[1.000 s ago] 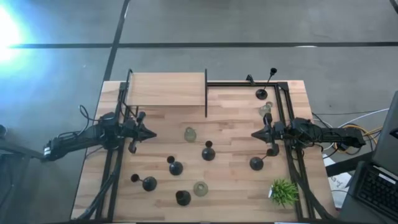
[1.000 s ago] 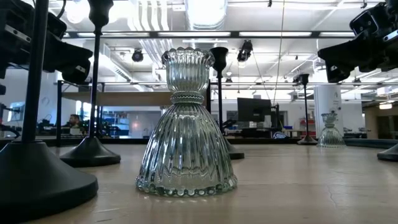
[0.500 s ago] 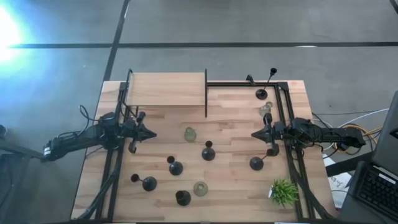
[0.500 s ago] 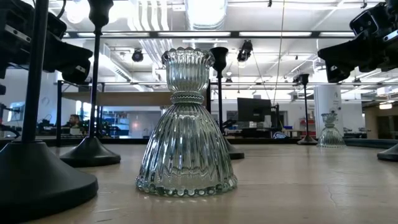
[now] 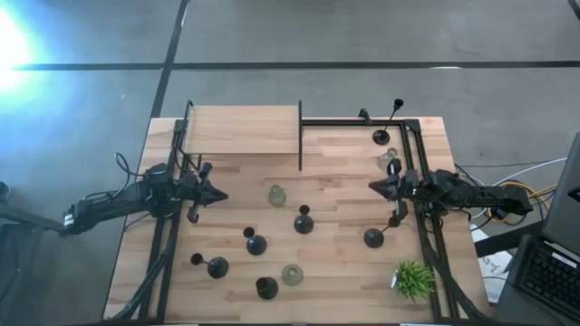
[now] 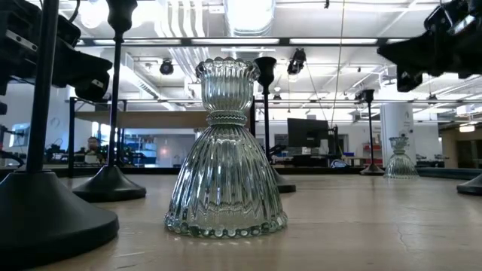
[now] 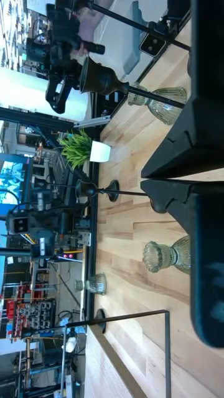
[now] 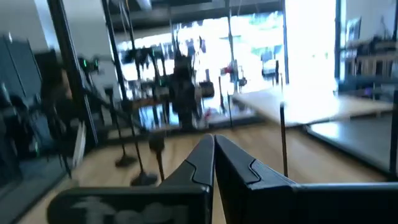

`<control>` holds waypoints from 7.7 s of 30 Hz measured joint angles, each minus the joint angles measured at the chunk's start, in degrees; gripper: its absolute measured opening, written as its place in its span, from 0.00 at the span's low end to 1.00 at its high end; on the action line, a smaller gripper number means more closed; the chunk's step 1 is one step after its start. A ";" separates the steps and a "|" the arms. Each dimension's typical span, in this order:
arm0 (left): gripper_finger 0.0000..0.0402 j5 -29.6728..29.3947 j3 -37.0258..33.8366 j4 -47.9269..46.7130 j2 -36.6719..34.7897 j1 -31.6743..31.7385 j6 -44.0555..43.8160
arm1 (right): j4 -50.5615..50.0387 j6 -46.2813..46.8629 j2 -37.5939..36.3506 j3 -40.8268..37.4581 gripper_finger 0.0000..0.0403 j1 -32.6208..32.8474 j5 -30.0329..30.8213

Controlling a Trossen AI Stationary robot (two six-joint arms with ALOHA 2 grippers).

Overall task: Pick & Place candle stick holders
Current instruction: Put the black candleholder on the shelf

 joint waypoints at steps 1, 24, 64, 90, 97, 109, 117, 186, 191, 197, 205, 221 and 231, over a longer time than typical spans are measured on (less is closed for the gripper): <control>0.04 -0.02 0.00 0.00 -0.01 0.00 0.01 | 1.67 0.12 0.02 0.00 0.02 0.00 0.05; 0.04 -0.02 -0.01 0.00 0.00 0.01 0.00 | 16.54 -19.28 8.37 8.49 0.02 -0.02 3.63; 0.04 -0.01 0.00 0.01 0.00 0.00 0.01 | -23.67 -9.25 16.47 17.69 0.43 -17.03 37.58; 0.05 0.00 -0.01 0.00 -0.02 0.02 0.02 | -14.65 -8.85 22.17 10.23 0.42 -51.80 17.00; 0.04 -0.02 0.00 0.01 0.00 0.01 0.00 | -11.70 -9.98 26.77 9.75 0.42 -60.71 4.63; 0.05 0.00 -0.01 0.01 -0.01 0.01 0.00 | -7.54 -10.46 28.24 8.81 0.42 -63.17 0.91; 0.04 0.00 -0.01 0.01 -0.02 0.01 0.00 | -2.23 1.38 28.35 8.76 0.42 -63.07 0.49; 0.04 -0.02 -0.01 0.01 0.00 0.01 0.00 | 17.79 8.78 70.98 19.55 0.39 -41.64 54.13; 0.04 -0.02 0.00 0.00 0.00 0.00 0.02 | 17.85 8.41 70.99 19.45 0.24 -41.66 54.30; 0.04 -0.02 0.00 0.02 0.00 0.02 0.00 | 17.90 6.24 70.90 18.84 0.04 -41.64 54.44; 0.04 -0.02 -0.01 0.01 0.00 0.00 0.00 | 16.62 4.81 68.14 18.55 0.03 -41.26 51.86; 0.04 -0.02 -0.02 0.00 0.00 0.00 0.00 | 2.86 -8.58 53.03 32.89 0.02 -40.50 21.88; 0.04 0.00 -0.01 0.00 -0.01 0.00 0.01 | -10.74 -13.00 57.57 53.22 0.02 -40.48 -10.83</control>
